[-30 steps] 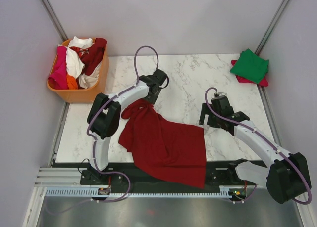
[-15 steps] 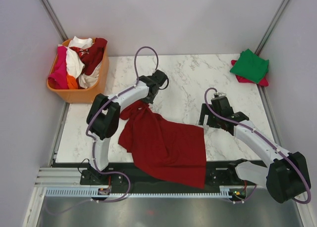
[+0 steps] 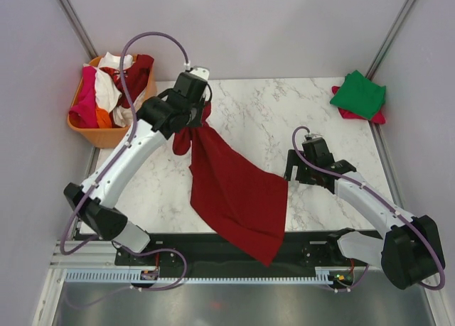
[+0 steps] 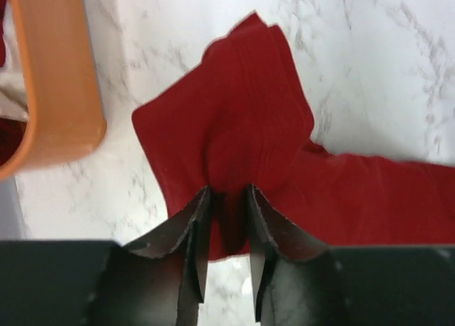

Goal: Fold and stack the t-shirts
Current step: Flatten the tshirt out

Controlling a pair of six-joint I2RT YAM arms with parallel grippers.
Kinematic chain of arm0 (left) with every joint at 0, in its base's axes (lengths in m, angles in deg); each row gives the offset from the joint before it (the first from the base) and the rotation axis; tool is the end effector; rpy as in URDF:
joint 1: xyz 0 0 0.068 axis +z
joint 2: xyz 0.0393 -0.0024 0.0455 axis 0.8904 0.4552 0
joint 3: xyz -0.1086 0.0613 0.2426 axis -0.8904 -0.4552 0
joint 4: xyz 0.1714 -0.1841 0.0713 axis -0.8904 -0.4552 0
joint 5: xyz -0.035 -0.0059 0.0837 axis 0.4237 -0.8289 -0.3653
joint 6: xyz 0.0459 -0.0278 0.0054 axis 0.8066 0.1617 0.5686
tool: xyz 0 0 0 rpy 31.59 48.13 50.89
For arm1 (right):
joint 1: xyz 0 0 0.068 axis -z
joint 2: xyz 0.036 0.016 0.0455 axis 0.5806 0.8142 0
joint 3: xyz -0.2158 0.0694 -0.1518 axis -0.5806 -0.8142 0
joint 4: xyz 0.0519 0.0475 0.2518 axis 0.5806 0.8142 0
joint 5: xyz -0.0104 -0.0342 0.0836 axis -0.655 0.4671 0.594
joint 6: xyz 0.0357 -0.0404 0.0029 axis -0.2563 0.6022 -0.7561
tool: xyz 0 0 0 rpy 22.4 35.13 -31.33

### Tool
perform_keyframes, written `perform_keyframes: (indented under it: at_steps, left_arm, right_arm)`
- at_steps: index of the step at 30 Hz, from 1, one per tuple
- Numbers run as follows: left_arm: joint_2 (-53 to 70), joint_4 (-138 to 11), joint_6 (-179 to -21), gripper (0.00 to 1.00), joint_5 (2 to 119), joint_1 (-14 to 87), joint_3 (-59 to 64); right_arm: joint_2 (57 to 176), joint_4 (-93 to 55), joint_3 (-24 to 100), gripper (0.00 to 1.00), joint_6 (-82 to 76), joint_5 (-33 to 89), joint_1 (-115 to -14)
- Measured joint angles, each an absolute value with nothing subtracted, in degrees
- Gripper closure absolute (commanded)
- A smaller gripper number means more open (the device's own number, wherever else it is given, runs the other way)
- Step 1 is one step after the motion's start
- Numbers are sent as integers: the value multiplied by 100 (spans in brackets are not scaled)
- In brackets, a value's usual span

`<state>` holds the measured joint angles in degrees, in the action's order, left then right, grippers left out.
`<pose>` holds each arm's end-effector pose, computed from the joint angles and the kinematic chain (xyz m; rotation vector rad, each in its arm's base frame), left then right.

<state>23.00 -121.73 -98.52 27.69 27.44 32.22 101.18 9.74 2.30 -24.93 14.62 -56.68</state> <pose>0.2717 -0.1753 0.4128 0.2968 2.2350 0.0862 0.2084 0.0773 0.2116 0.2004 2.5333 0.2287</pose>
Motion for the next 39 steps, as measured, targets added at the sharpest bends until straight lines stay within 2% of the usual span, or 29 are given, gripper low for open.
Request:
perform_keyframes:
  at_steps: [2,3,5,6,10,13,17,22,23,28,34,39]
  left_arm:
    - [1915,-12254,-10025,36,2850,2744,2771]
    - [1760,-12287,-10121,29,2869,2744,2511]
    - [1373,-12427,-10381,25,2893,2755,1740]
    - [1236,-12532,-10504,18,2913,2788,1375]
    - [882,-12766,-10923,23,3105,3028,153]
    - [820,-12833,-10998,28,3197,3172,-133]
    - [1063,-12604,-10996,28,3243,3166,109]
    - [2372,-12298,-10996,28,3258,3166,752]
    - [2700,-12250,-10993,41,3272,3166,868]
    - [3828,-12038,-10711,42,2382,3162,1211]
    - [4110,-11996,-10436,43,1746,3216,1340]
    - [4138,-11959,-10314,45,1685,3297,1423]
  right_arm:
    - [10118,974,227,2,-2487,1519,-5668]
    - [10118,972,221,2,-2485,1541,-5668]
    - [10118,974,219,2,-2480,1591,-5668]
    - [10118,972,219,2,-2476,1624,-5668]
    - [10118,970,219,2,-2458,1678,-5668]
    - [10157,959,219,2,-2456,1698,-5668]
    - [10242,915,219,2,-2441,1720,-5668]
    - [10249,848,206,2,-2426,1737,-5668]
    - [10249,843,203,2,-2419,1742,-5668]
    - [10249,839,197,2,-2397,1792,-5666]
    - [10251,800,195,2,-2393,1873,-5664]
    - [10282,773,195,2,-2373,1873,-5664]
